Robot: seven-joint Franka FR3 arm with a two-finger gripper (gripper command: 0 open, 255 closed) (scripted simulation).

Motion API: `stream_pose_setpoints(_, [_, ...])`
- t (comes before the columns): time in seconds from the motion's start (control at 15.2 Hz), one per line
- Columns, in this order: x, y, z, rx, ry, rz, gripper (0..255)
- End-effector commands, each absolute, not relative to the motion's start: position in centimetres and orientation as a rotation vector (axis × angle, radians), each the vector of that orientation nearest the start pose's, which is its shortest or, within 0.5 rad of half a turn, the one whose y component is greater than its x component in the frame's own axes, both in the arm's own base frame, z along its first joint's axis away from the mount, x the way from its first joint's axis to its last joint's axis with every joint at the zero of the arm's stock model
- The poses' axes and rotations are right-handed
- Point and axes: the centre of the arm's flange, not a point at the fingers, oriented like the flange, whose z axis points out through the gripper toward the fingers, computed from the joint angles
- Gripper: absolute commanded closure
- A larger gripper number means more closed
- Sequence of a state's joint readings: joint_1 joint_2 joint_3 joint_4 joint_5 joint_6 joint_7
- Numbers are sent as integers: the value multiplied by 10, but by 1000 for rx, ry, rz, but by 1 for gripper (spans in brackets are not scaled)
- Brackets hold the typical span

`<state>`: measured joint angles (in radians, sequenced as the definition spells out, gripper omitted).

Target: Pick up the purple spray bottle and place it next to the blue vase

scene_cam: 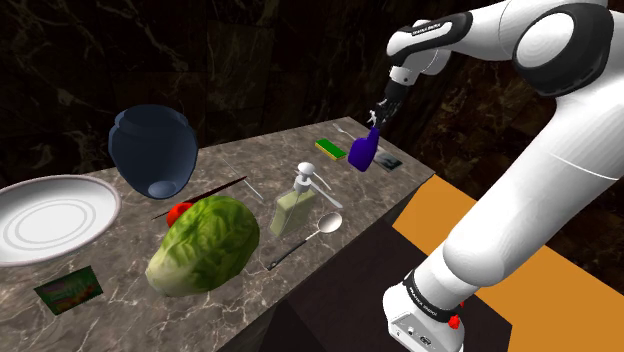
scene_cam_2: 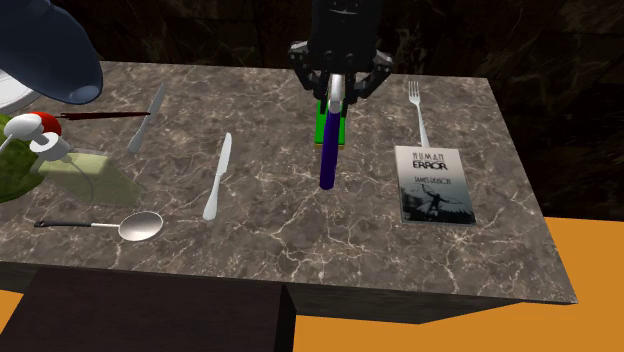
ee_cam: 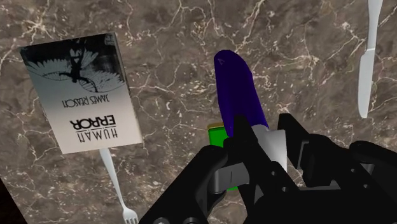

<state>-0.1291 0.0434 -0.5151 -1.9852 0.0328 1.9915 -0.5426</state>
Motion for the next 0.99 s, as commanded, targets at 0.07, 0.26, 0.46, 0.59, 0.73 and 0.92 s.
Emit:
stream_pose_setpoints(0.07, [450, -333, 458, -3112, 180, 33, 255])
stream_pose_setpoints(0.26, [450, -333, 474, -3112, 180, 33, 255])
stream_pose_setpoints(0.46, [450, -333, 489, -3112, 180, 33, 255])
stream_pose_setpoints(0.59, [450, -333, 500, -3112, 180, 33, 255])
stream_pose_setpoints(0.73, [450, -333, 510, -3112, 180, 33, 255])
stream_pose_setpoints(0.92, [450, -333, 526, -3112, 180, 33, 255])
